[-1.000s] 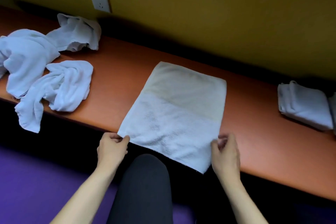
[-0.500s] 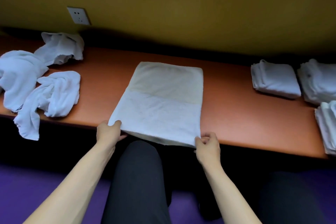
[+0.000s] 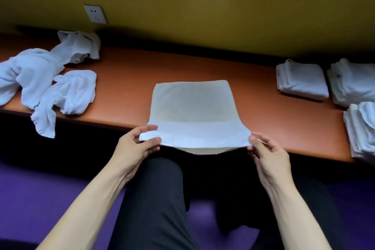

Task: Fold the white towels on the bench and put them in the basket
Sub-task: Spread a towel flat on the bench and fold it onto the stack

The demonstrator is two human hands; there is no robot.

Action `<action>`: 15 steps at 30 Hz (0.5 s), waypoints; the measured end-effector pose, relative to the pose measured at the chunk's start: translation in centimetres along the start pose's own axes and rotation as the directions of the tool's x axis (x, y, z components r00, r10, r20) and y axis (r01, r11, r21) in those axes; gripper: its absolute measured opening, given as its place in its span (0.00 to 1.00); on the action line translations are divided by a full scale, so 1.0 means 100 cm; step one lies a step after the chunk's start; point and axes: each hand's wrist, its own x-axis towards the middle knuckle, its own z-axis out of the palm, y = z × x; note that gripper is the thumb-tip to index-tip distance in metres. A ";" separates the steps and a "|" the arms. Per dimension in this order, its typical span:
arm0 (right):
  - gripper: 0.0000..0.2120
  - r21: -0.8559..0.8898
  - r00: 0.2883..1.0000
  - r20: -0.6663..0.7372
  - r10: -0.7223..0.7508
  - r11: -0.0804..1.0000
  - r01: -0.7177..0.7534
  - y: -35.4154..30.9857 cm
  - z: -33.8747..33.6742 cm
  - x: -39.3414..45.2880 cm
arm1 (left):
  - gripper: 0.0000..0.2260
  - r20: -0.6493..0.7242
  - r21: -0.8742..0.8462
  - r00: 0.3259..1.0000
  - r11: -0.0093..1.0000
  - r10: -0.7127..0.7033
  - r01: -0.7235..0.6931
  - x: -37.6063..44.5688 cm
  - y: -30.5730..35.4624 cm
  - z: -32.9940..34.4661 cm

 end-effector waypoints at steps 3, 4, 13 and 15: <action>0.06 0.050 0.999 -0.011 0.032 0.998 -0.031 -0.010 -0.014 -0.006 | 0.23 0.112 0.040 0.993 0.999 0.020 -0.024 -0.019 0.001 -0.001; 0.06 0.059 0.999 -0.009 0.044 0.997 -0.043 -0.013 -0.018 -0.007 | 0.24 0.132 0.109 0.990 0.992 0.049 -0.063 -0.024 0.000 -0.001; 0.16 0.159 0.986 0.156 0.051 0.984 -0.076 -0.029 -0.019 0.015 | 0.11 -0.040 0.592 0.894 0.731 0.447 -0.339 -0.006 -0.003 0.007; 0.15 -0.050 0.992 0.124 -0.007 0.999 0.013 -0.025 -0.016 0.030 | 0.11 -0.077 0.624 0.882 0.712 0.465 -0.321 0.008 -0.003 0.008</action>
